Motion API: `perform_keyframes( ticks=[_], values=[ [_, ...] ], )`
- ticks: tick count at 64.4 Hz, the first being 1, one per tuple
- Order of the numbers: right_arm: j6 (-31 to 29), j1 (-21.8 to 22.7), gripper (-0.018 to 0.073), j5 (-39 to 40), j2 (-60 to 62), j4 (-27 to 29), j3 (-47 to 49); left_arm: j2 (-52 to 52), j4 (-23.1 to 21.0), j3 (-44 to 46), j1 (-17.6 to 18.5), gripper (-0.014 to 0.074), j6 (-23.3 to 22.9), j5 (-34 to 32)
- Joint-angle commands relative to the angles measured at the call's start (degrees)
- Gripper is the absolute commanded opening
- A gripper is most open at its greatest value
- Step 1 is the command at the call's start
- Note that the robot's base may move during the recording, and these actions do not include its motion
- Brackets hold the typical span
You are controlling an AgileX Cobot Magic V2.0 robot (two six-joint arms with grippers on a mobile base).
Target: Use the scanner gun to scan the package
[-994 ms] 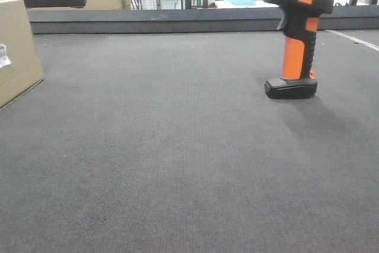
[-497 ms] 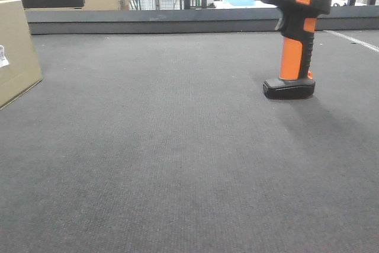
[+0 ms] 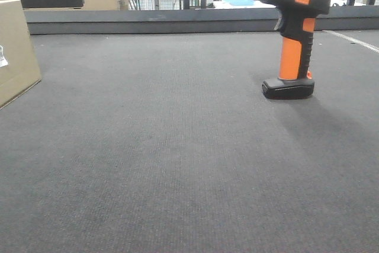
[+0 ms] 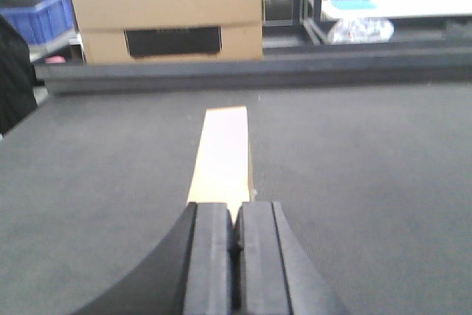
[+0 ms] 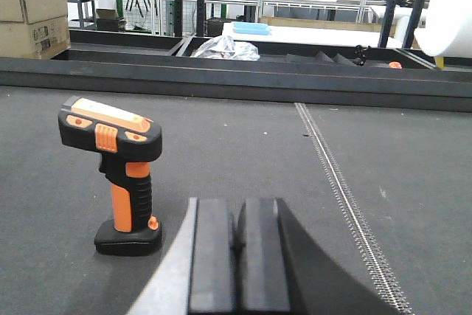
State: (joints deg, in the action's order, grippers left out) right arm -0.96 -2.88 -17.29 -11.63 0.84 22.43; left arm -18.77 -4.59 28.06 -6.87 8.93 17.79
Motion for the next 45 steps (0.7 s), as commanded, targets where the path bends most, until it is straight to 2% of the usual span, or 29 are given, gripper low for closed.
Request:
perform_keyframes(
  ticks=[1, 32, 40, 43, 45],
  values=[
    [-0.03, 0.14, -0.0162, 1.06, 0.25, -0.12, -0.14, 0.86, -0.64, -0.10, 0.28, -0.0111, -0.16, -1.22],
    [-0.03, 0.14, -0.0162, 1.06, 0.25, -0.12, -0.14, 0.86, -0.64, -0.10, 0.28, -0.0111, -0.16, -1.22],
    [-0.03, 0.14, -0.0162, 1.06, 0.25, -0.12, -0.14, 0.86, 4.18, -0.54, 0.28, -0.0111, -0.92, -1.32],
    [-0.03, 0.14, -0.0162, 1.06, 0.25, -0.12, -0.14, 1.10, 6.63, -1.55, 0.28, -0.0111, -5.25, -2.95],
    [-0.03, 0.14, -0.0162, 1.06, 0.25, -0.12, -0.14, 1.33, 10.00, -2.76, 0.28, -0.0111, -8.93, -4.73]
  ],
)
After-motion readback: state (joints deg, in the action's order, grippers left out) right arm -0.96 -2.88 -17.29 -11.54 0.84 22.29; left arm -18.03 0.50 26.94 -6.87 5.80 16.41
